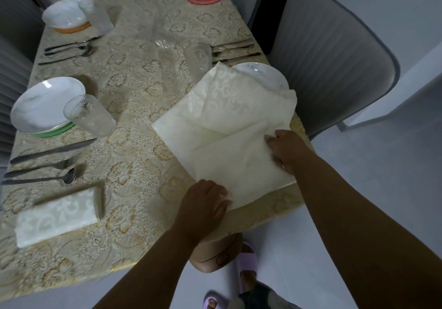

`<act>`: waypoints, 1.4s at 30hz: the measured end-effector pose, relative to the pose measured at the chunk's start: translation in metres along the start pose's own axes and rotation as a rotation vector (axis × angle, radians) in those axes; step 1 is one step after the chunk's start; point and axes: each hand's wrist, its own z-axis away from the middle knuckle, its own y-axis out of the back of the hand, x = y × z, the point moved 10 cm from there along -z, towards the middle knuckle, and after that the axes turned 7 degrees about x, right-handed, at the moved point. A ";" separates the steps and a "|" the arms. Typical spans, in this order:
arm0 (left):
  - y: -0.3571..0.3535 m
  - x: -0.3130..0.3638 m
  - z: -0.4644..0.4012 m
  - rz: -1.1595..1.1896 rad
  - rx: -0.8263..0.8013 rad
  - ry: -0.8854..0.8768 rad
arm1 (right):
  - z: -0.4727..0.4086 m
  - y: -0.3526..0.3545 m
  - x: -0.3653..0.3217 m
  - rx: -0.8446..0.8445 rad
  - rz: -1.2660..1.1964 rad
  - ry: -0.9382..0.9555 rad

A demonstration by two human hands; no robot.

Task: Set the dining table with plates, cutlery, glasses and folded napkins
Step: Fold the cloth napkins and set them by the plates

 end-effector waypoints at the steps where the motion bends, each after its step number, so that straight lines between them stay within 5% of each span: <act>1: 0.007 -0.008 0.003 0.049 0.025 0.074 | 0.003 -0.007 -0.008 -0.022 -0.030 0.004; 6: 0.046 -0.045 0.035 0.403 0.215 0.523 | 0.041 -0.072 -0.061 -0.235 -0.190 0.044; 11: 0.061 -0.099 0.084 1.094 0.602 1.110 | 0.092 -0.170 -0.087 -0.477 -0.255 -0.001; 17: 0.076 -0.127 0.134 1.405 0.876 1.430 | 0.117 -0.232 -0.077 -0.600 -0.092 0.028; 20: 0.077 -0.144 0.166 1.301 0.906 1.576 | 0.094 -0.234 -0.074 -0.424 0.203 0.295; 26: 0.108 -0.174 0.195 0.557 0.656 1.533 | 0.092 -0.266 -0.078 -0.324 0.649 0.660; 33: 0.115 -0.186 0.201 0.420 0.600 1.518 | 0.095 -0.297 -0.088 -0.255 0.923 0.870; 42: 0.113 -0.195 0.206 0.419 0.580 1.517 | 0.090 -0.310 -0.093 -0.229 0.851 0.924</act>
